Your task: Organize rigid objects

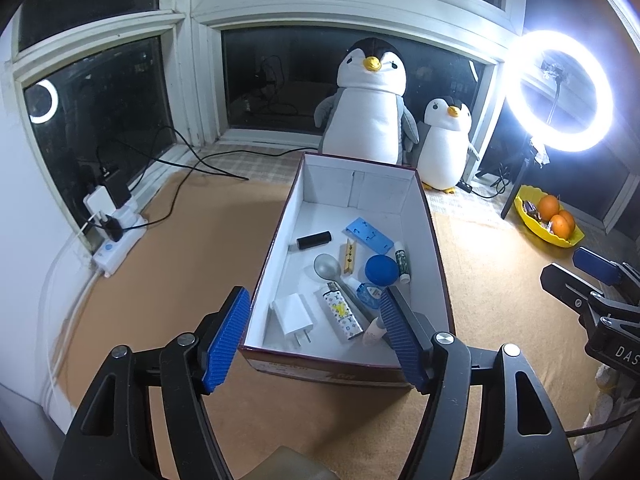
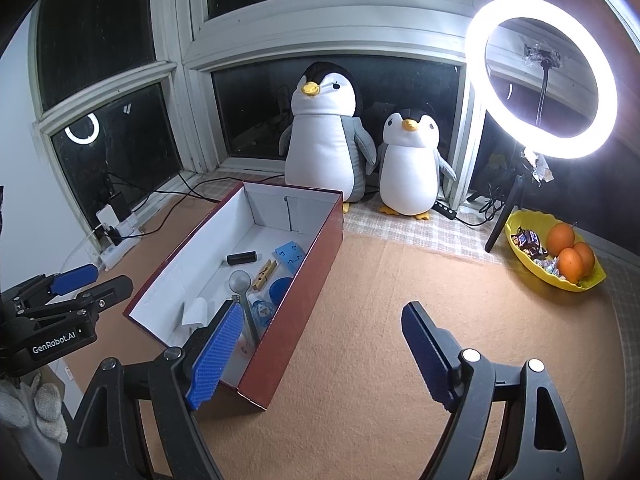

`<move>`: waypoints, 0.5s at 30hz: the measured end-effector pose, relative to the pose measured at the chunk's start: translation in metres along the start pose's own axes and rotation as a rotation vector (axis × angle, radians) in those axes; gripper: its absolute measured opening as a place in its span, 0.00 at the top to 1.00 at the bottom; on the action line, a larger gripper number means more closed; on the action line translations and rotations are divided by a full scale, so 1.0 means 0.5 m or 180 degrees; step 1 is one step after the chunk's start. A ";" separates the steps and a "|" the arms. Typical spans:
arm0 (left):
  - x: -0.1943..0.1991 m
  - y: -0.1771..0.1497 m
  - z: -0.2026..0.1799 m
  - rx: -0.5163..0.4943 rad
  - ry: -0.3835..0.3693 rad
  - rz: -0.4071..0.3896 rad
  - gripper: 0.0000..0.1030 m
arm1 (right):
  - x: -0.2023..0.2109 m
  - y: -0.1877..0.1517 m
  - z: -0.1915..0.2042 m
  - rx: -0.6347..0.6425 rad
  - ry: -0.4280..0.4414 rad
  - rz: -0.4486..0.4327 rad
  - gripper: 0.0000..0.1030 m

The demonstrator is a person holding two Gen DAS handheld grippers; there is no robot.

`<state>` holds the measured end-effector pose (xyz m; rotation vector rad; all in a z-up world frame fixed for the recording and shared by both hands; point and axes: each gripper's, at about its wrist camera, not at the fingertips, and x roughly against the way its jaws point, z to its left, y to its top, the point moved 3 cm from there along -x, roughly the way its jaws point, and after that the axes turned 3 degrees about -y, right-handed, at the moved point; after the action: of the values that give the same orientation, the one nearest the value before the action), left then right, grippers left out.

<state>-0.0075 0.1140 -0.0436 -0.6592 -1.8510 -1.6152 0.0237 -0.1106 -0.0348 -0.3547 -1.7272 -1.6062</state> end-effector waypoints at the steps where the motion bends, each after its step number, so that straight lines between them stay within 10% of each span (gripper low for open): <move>1: 0.000 0.000 0.000 -0.0001 0.0002 -0.0006 0.34 | 0.000 0.000 0.000 0.0000 0.0002 0.0000 0.24; 15: 0.001 0.002 0.001 -0.0019 0.0021 -0.0021 0.34 | -0.008 -0.009 0.003 -0.0004 0.0010 0.0033 0.24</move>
<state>-0.0073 0.1147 -0.0426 -0.6502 -1.8461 -1.6260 0.0230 -0.1088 -0.0407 -0.3610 -1.7193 -1.5997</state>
